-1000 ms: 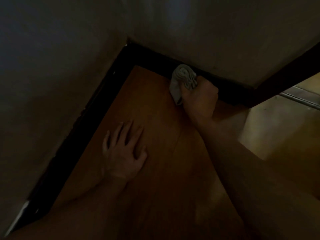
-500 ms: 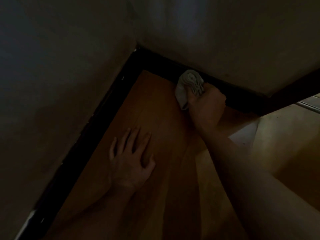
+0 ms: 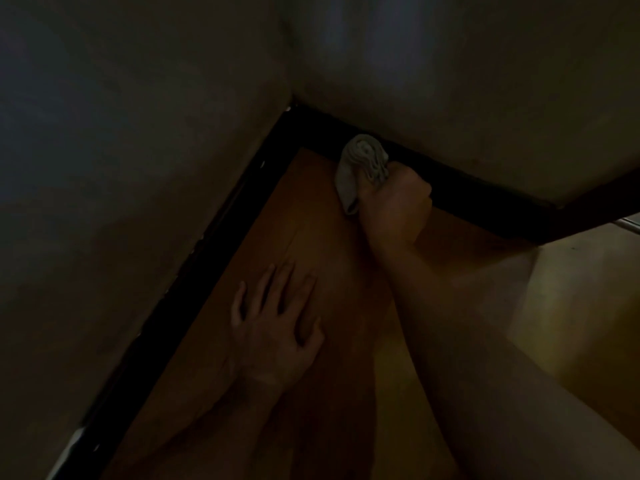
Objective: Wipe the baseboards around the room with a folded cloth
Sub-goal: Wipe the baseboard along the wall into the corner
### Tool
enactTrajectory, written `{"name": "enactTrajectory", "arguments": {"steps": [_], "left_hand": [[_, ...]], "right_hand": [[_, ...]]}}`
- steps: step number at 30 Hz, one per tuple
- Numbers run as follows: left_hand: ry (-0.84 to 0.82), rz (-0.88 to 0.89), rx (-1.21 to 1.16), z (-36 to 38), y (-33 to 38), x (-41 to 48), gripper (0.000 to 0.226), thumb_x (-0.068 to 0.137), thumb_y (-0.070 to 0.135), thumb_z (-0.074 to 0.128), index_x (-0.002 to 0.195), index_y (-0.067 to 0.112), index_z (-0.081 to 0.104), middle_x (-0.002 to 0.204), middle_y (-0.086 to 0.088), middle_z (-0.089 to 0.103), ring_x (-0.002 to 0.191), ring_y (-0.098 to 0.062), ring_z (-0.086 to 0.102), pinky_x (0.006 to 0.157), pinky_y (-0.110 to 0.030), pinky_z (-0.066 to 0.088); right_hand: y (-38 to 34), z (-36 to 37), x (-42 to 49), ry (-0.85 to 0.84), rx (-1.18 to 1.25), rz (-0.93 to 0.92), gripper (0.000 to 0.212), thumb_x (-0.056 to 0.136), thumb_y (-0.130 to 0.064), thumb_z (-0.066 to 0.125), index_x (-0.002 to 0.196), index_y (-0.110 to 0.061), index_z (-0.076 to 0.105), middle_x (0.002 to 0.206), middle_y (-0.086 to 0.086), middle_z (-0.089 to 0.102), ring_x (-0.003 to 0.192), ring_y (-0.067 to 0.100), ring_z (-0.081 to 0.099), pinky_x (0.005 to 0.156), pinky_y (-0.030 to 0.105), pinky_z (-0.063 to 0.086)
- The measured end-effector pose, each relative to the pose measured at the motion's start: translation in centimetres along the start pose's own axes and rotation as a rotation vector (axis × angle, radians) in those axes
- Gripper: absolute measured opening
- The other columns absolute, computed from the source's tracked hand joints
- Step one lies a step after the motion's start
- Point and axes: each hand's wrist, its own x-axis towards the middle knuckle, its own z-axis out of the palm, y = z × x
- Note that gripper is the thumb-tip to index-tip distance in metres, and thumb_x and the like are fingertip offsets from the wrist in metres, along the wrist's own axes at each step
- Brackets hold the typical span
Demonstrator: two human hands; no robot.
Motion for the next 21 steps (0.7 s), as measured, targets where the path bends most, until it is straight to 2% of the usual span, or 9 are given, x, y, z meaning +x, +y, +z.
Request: {"name": "enactTrajectory", "arguments": {"steps": [2,5,10,15,18,21], "left_hand": [[-0.005,0.002,0.001,0.0,0.0,0.0,0.066,0.084,0.054,0.048,0.148,0.037,0.049,0.16,0.002,0.038,0.147,-0.025,0.034,0.117,-0.055,0.019],[-0.007,0.004,0.007,-0.2,0.1,0.0,0.066,0.084,0.054,0.048,0.148,0.037,0.049,0.16,0.002,0.037,0.148,-0.024,0.032,0.117,-0.054,0.018],[-0.018,0.0,-0.021,-0.3,0.1,0.0,0.066,0.083,0.054,0.047,0.147,0.037,0.05,0.159,0.001,0.039,0.146,-0.024,0.033,0.117,-0.055,0.019],[-0.055,0.003,0.005,-0.3,-0.1,-0.1,0.069,0.083,0.057,0.044,0.15,0.038,0.046,0.16,0.001,0.038,0.147,-0.025,0.032,0.118,-0.054,0.018],[-0.057,0.012,0.004,-0.3,-0.1,-0.1,0.068,0.086,0.057,0.042,0.152,0.038,0.042,0.16,-0.001,0.038,0.148,-0.025,0.03,0.118,-0.052,0.015],[-0.048,0.017,0.001,-0.3,-0.1,-0.2,0.067,0.089,0.057,0.039,0.153,0.037,0.041,0.161,-0.001,0.036,0.149,-0.025,0.029,0.118,-0.053,0.017]], "right_hand": [[-1.0,0.6,0.1,-0.026,-0.006,-0.024,0.04,0.091,-0.051,0.06,0.09,-0.013,0.069,0.098,0.012,0.07,0.093,0.032,0.066,0.068,0.032,0.047],[-1.0,0.3,0.1,-0.04,-0.022,-0.017,0.039,0.091,-0.05,0.061,0.092,-0.013,0.069,0.102,0.012,0.069,0.096,0.032,0.065,0.069,0.032,0.043],[2.4,-2.5,-0.1,0.013,-0.039,0.015,0.042,0.09,-0.053,0.062,0.089,-0.012,0.07,0.096,0.013,0.071,0.091,0.032,0.067,0.065,0.029,0.04],[5.2,-6.0,-0.4,0.011,-0.067,0.016,0.047,0.089,-0.057,0.06,0.093,-0.011,0.071,0.098,0.014,0.071,0.094,0.035,0.066,0.068,0.028,0.036],[6.5,-8.2,-0.9,-0.01,-0.119,0.05,0.051,0.092,-0.061,0.053,0.096,-0.013,0.07,0.099,0.01,0.07,0.095,0.031,0.066,0.067,0.028,0.035],[7.5,-9.5,-1.5,-0.006,-0.145,0.095,0.052,0.092,-0.062,0.052,0.099,-0.014,0.07,0.102,0.01,0.07,0.097,0.032,0.066,0.067,0.029,0.037]]}}
